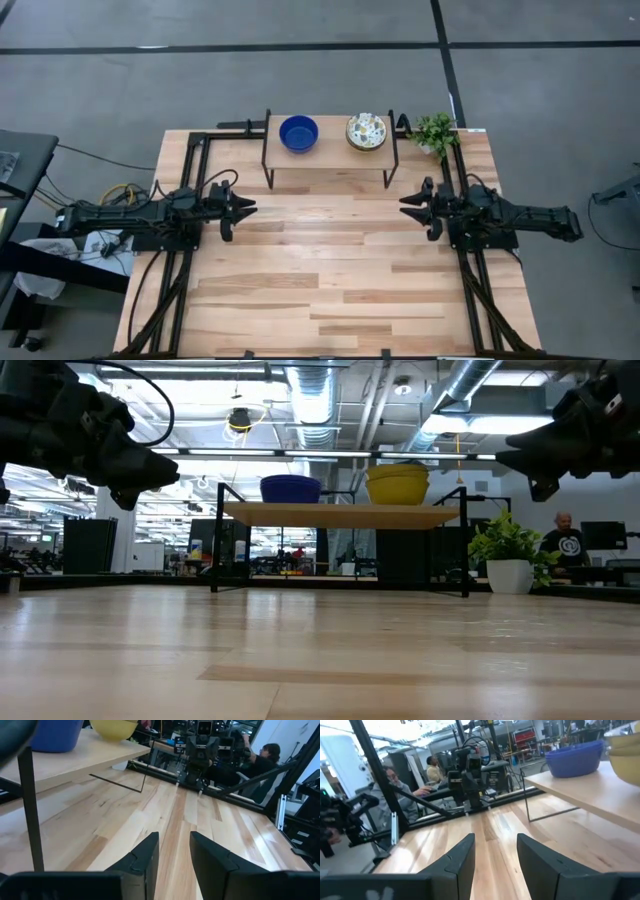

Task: Pick & Place Mini bowls
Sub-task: Return to Home Position

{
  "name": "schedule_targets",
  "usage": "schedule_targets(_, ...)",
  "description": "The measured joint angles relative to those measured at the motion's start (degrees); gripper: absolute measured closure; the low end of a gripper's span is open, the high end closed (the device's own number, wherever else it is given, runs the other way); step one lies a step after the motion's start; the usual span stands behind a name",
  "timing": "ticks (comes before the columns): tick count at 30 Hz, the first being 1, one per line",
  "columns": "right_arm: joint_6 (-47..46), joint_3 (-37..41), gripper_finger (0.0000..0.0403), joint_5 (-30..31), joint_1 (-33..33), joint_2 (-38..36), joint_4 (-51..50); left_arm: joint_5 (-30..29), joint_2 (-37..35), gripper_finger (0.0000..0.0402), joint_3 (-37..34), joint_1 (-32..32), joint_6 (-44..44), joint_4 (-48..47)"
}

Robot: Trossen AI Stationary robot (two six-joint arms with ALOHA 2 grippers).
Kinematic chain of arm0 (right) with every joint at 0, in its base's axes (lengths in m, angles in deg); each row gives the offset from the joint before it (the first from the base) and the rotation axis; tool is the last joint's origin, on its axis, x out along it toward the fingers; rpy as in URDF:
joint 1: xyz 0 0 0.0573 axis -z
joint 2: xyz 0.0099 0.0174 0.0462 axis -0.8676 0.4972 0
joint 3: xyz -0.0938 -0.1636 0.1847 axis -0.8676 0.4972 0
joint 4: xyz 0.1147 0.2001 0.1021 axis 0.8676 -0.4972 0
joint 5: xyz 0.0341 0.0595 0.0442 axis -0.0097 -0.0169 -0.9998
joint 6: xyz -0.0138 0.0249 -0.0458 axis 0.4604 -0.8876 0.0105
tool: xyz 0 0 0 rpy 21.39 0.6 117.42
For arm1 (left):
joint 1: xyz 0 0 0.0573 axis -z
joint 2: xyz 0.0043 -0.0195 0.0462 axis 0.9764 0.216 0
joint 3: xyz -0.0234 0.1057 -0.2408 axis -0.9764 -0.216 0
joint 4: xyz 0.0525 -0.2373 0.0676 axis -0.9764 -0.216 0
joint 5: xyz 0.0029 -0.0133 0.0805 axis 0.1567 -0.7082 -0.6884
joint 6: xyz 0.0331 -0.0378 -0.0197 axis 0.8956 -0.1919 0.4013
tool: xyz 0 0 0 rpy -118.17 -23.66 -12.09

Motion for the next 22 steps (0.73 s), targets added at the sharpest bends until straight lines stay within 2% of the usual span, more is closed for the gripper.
schedule_targets(5,-4.52,0.0,0.0266,0.01,-0.01,0.0,-0.15,0.01,0.02,0.0293,0.02,0.0,0.0,0.0)
schedule_targets(22,-4.65,0.0,0.0269,0.01,-0.01,0.0,-0.19,0.02,0.02,0.0293,0.04,0.0,0.01,0.02)
